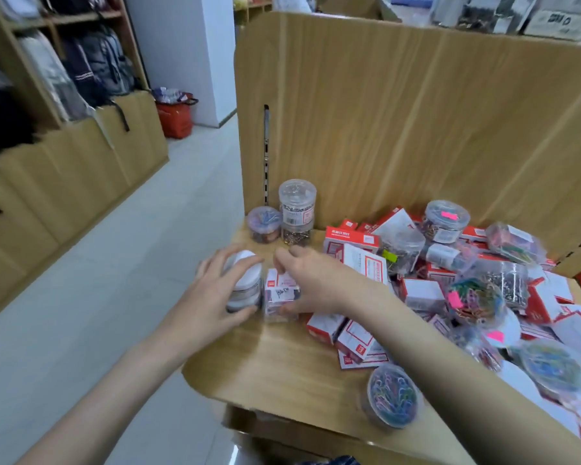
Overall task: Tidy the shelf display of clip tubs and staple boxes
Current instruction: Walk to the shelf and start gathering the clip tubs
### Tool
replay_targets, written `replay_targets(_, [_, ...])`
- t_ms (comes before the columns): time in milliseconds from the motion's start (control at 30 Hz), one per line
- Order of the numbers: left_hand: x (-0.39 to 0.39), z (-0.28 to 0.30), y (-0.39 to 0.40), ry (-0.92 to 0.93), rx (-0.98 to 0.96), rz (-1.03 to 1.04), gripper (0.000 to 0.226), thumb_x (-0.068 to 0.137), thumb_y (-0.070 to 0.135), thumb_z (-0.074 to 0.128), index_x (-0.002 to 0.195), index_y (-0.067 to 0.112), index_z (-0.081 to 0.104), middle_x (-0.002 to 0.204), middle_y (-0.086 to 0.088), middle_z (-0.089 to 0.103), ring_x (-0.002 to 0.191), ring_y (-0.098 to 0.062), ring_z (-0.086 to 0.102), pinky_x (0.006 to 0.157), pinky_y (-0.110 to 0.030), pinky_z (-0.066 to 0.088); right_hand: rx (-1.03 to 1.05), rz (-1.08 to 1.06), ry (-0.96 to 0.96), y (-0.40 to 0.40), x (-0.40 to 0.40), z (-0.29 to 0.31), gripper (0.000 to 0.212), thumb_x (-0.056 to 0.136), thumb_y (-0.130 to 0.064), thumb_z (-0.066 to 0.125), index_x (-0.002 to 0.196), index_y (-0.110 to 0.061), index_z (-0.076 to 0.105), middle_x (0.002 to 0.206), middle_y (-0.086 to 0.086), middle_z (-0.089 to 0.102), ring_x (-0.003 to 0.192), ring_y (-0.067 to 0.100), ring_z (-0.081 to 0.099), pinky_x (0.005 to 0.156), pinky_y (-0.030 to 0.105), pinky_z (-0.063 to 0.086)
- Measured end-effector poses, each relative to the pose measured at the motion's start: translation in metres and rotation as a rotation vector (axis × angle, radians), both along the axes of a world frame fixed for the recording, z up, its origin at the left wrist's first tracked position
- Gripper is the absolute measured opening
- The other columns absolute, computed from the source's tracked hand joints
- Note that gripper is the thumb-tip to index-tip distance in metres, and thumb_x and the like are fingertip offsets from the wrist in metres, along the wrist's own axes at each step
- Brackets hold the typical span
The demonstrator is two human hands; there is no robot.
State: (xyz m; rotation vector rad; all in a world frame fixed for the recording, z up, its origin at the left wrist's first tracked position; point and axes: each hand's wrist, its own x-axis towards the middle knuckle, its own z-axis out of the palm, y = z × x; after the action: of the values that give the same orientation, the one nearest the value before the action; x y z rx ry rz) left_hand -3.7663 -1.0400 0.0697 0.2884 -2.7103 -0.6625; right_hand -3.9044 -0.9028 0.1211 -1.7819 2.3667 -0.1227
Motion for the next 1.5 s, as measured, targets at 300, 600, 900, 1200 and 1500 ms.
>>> replay_targets(300, [-0.004, 0.014, 0.013, 0.174, -0.034, 0.009, 0.045, 0.080, 0.039, 0.046, 0.121, 0.020, 0.049, 0.128, -0.002, 0.043, 0.117, -0.019, 0.041, 0.099, -0.030, 0.033, -0.226, -0.077, -0.031, 0.041, -0.014, 0.029, 0.045, 0.077, -0.036, 0.069, 0.111, -0.013, 0.051, 0.113, 0.004, 0.048, 0.106, 0.022, 0.042, 0.089, 0.030, 0.034])
replay_targets(600, [-0.046, 0.021, 0.073, 0.227, -0.013, -0.281, 0.035, 0.081, 0.023, 0.047, 0.112, 0.012, 0.058, 0.122, -0.002, 0.050, 0.115, -0.018, 0.045, 0.096, -0.027, 0.034, -0.216, -0.607, 0.043, 0.169, -0.053, 0.031, 0.055, 0.065, -0.041, 0.077, 0.111, -0.019, 0.055, 0.120, 0.007, 0.049, 0.116, 0.030, 0.039, 0.095, 0.034, 0.030])
replay_targets(900, [-0.061, 0.019, 0.099, 0.225, 0.001, -0.396, 0.040, 0.081, 0.029, 0.046, 0.114, 0.010, 0.057, 0.119, -0.005, 0.053, 0.112, -0.014, 0.042, 0.095, -0.019, 0.028, -0.509, -0.722, -0.006, 0.184, -0.046, 0.025, 0.053, 0.065, -0.021, 0.077, 0.111, -0.017, 0.049, 0.100, 0.000, 0.060, 0.091, 0.017, 0.055, 0.073, 0.024, 0.040])
replay_targets(1200, [-0.069, 0.065, 0.093, 0.320, 0.425, -0.360, 0.067, 0.069, 0.046, 0.070, 0.127, 0.031, 0.041, 0.126, 0.006, 0.051, 0.117, -0.006, 0.048, 0.099, -0.031, 0.041, -0.804, -0.392, -0.827, 0.105, -0.002, 0.059, 0.041, 0.072, -0.016, 0.069, 0.107, -0.020, 0.047, 0.098, -0.001, 0.057, 0.083, 0.009, 0.059, 0.076, 0.027, 0.049])
replay_targets(1500, [-0.062, 0.090, -0.021, 0.215, 0.322, 0.175, 0.055, 0.063, 0.025, 0.083, 0.107, 0.034, 0.052, 0.115, -0.004, 0.047, 0.097, -0.013, 0.053, 0.086, -0.025, 0.043, -0.691, -0.367, -0.650, 0.047, -0.021, 0.061, 0.026, 0.085, -0.028, 0.061, 0.108, -0.021, 0.052, 0.109, -0.001, 0.061, 0.085, 0.001, 0.058, 0.076, 0.018, 0.047])
